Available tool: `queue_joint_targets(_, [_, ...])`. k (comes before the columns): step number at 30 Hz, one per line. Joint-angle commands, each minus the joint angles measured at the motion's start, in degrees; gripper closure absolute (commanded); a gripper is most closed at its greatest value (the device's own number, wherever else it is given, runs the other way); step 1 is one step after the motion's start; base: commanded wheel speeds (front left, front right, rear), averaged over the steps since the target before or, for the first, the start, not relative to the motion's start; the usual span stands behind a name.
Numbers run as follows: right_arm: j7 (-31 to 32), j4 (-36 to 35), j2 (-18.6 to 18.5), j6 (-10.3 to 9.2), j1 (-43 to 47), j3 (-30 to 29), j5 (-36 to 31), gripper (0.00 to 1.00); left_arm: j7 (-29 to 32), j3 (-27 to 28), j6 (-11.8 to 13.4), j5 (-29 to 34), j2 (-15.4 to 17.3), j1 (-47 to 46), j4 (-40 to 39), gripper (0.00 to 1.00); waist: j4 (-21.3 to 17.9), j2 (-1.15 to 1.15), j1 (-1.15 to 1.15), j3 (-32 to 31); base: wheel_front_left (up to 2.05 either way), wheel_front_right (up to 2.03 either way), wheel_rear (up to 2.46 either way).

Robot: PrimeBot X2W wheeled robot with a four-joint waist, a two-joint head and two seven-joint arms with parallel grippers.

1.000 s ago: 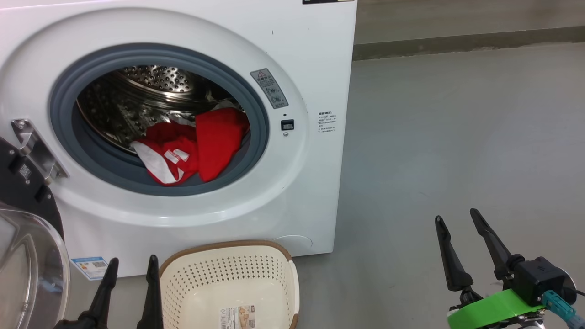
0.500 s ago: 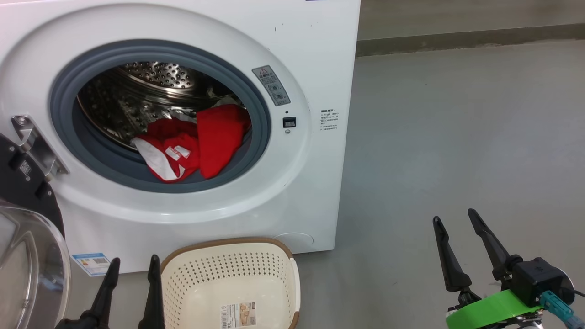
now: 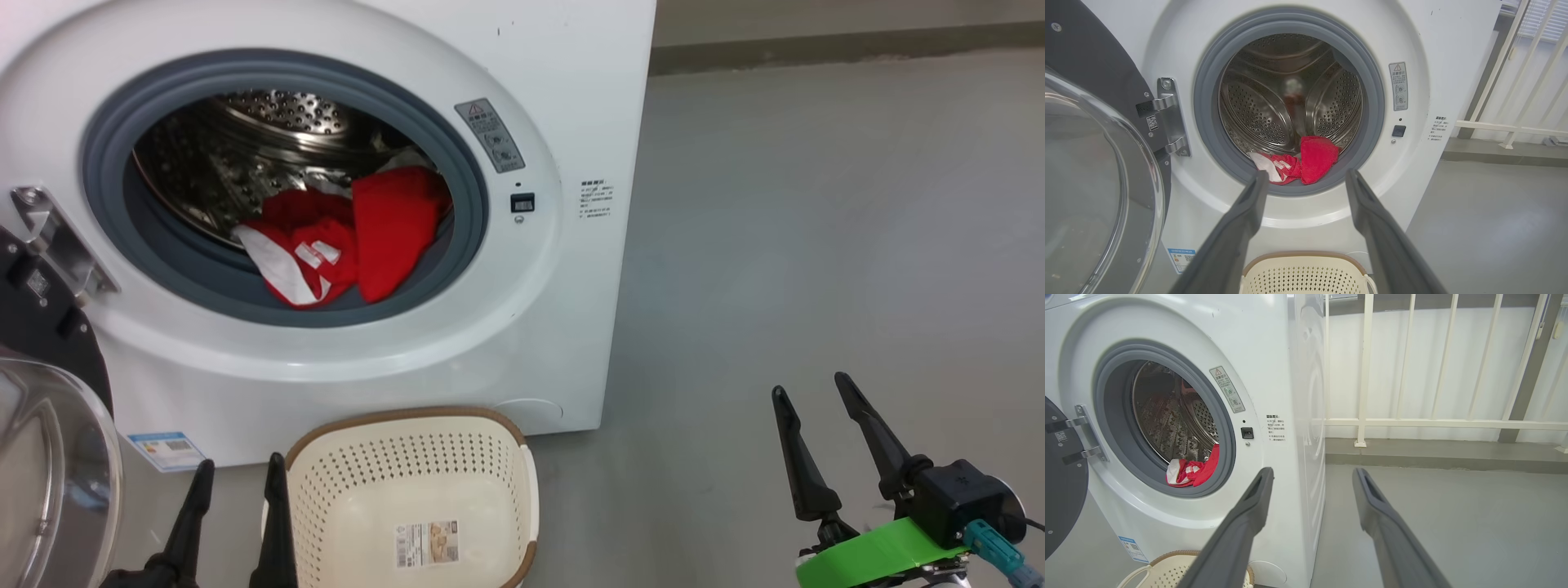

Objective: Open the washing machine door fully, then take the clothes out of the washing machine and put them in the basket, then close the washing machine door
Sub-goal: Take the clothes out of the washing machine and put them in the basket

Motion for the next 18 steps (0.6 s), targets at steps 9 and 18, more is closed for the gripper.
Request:
queue_joint_targets(9, [-0.1,-2.6,-0.3,0.36,-2.3,0.8,-2.0,0.0,-1.3,1.1,-1.0,-0.9,-0.7,-6.1,-1.2,0.0,0.5,0.0,0.0,4.9,0.0,0.0,0.0])
queue_joint_targets(18, [-0.2,-3.6,-0.3,0.36,-4.3,1.1,-1.8,0.0,-2.6,0.6,-3.0,-0.8,-1.8,-13.8,2.2,0.0,0.7,0.0,0.0,11.1,0.0,0.0,0.0])
